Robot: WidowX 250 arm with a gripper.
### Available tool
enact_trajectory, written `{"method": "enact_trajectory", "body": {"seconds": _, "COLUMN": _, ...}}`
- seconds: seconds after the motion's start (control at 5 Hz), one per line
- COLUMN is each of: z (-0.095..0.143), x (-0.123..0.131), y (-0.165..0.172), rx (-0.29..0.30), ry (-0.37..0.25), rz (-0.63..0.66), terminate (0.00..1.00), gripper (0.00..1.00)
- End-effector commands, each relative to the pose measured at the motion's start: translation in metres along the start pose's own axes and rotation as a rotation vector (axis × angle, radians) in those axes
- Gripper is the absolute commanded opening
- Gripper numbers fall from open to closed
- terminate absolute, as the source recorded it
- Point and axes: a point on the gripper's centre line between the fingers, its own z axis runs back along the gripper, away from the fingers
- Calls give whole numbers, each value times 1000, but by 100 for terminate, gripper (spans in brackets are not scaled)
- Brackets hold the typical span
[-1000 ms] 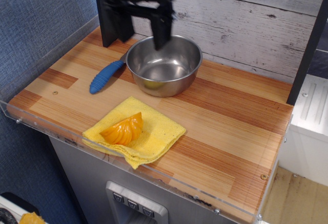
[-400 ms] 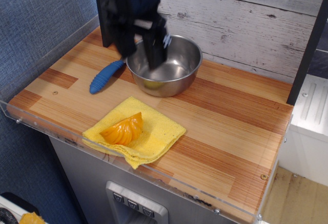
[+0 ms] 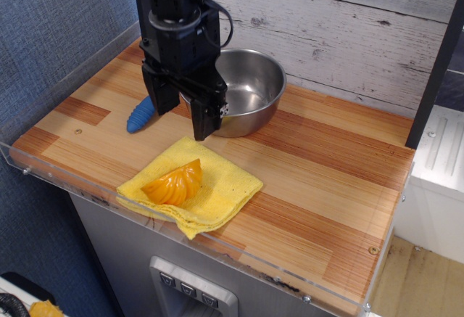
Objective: Move the orange jelly to place inside the utensil.
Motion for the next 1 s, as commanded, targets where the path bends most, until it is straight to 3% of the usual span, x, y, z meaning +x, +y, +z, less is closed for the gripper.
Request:
{"method": "enact_trajectory", "body": {"seconds": 0.0, "z": -10, "x": -13, "y": -15, "rx": 31, "ry": -3, "rz": -17, "terminate": 0, "gripper": 100}}
{"method": "enact_trajectory", "body": {"seconds": 0.4, "z": -17, "x": -31, "y": -21, "rx": -1, "ry": 37, "rz": -2, "terminate": 0, "gripper": 100}}
{"method": "enact_trajectory", "body": {"seconds": 0.6, "z": -18, "x": -31, "y": -22, "rx": -4, "ry": 28, "rz": -3, "terminate": 0, "gripper": 0}}
{"method": "enact_trajectory", "body": {"seconds": 0.8, "z": -17, "x": -28, "y": -25, "rx": -7, "ry": 27, "rz": -16, "terminate": 0, "gripper": 0}}
